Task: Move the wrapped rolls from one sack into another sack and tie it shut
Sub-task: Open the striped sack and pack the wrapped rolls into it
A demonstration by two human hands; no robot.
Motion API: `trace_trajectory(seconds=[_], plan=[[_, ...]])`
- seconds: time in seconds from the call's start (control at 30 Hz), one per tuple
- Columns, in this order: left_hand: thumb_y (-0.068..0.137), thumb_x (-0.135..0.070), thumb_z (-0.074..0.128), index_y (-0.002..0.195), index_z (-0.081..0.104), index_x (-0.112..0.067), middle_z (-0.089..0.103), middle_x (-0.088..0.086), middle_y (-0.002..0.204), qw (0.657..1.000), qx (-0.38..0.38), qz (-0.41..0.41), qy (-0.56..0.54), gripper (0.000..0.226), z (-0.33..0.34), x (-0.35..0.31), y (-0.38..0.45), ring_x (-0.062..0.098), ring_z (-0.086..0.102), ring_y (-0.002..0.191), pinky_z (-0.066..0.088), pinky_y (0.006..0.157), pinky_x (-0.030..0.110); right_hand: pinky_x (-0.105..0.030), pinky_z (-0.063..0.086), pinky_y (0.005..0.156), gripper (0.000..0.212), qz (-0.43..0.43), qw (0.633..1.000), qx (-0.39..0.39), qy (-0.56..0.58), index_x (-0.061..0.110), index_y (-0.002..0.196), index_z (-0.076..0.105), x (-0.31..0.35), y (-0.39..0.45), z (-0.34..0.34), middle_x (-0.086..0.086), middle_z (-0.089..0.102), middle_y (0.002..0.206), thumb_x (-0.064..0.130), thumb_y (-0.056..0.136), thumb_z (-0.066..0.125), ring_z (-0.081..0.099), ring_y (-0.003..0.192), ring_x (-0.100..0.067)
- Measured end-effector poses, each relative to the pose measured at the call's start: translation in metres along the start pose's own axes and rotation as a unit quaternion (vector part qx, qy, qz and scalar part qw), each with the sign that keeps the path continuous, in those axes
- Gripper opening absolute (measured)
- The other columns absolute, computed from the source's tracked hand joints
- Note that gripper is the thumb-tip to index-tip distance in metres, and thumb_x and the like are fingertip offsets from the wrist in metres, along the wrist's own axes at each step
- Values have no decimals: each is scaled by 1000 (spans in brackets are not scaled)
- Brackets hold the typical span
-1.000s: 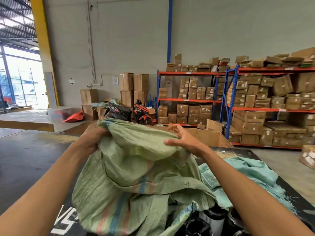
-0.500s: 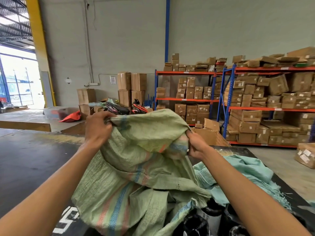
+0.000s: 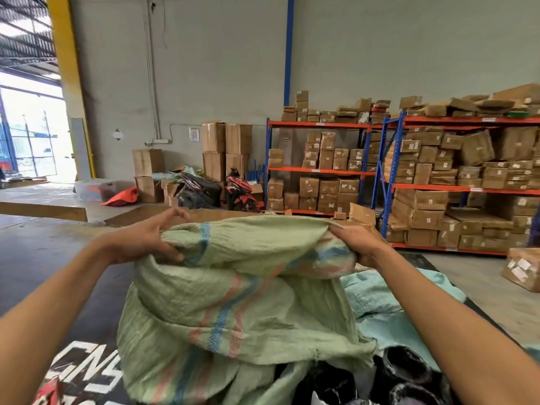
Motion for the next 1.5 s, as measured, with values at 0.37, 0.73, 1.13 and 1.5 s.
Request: trace_trajectory(seconds=[0.37,0.73,1.13,1.5], plan=[[93,-7,58,112,69,-6,69,20,109,912,-406,-47,28,23,13,-23,28,33,64,92,53,84,43,-38,60,74,79,-92,984,146,42,20,129,40,5,-19,21,-18,58,125,30,68,89,70,98,-32],[44,-25,95,80,78,2,74,23,87,913,1,-37,-407,48,20,6,-4,31,74,75,62,64,36,-54,54,94,68,32,981,-50,183,2,122,61,-31,0,-16,-25,66,120,47,76,81,68,103,-34],[90,-10,45,51,72,-20,70,-2,64,800,-337,84,-489,49,-8,-11,14,10,68,61,57,65,22,-36,50,87,41,-177,946,-6,-273,16,118,63,-47,-29,15,0,64,111,-3,82,64,59,105,-20],[98,-42,55,125,62,-3,62,27,121,876,-463,-135,-3,48,-22,5,29,44,58,112,46,96,47,-44,56,81,33,55,950,12,306,7,111,69,-36,-23,-5,-21,73,103,33,100,51,70,92,-35]])
Point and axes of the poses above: each hand's wrist, its own y-axis towards the middle knuckle, its own z-axis out of the palm, x = y × z, the point moved 2 cm from there along y, towards the middle knuckle
